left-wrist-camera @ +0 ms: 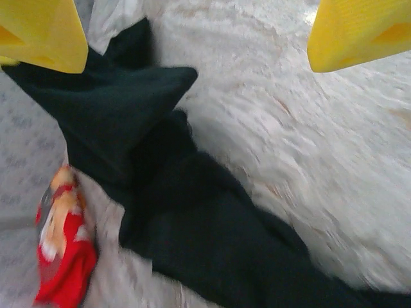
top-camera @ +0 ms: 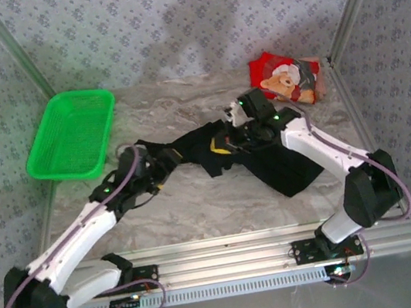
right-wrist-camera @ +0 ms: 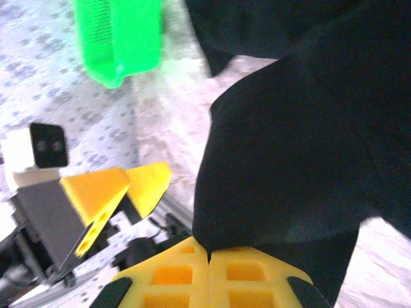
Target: Fold and stack the t-shirts
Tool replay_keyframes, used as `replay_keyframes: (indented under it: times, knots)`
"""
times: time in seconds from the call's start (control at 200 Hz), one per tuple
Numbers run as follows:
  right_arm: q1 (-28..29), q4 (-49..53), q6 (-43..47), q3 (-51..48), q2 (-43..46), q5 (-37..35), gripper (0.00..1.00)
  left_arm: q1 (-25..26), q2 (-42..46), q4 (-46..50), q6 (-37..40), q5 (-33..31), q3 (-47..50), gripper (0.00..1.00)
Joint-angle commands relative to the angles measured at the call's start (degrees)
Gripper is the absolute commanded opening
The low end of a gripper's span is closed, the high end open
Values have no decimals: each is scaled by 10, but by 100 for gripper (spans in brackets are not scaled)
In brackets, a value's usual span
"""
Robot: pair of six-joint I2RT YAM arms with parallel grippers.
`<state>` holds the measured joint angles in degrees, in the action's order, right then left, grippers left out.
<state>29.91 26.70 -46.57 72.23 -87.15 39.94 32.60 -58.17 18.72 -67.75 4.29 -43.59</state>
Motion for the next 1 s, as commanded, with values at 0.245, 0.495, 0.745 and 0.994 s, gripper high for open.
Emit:
replay_keyframes:
  times: [0.245, 0.495, 0.745, 0.994]
  knots:
    - [120, 160, 116, 242, -179, 70, 33, -107, 65, 103, 68, 50, -9, 89]
    - [71, 163, 122, 152, -89, 41, 60, -102, 67, 127, 102, 76, 19, 89]
    - [-41, 290, 220, 1, 39, -86, 68, -69, -17, 247, 202, 10, -22, 87]
    - [-125, 252, 240, -160, 121, -140, 79, -144, -92, 207, 171, 22, -17, 87]
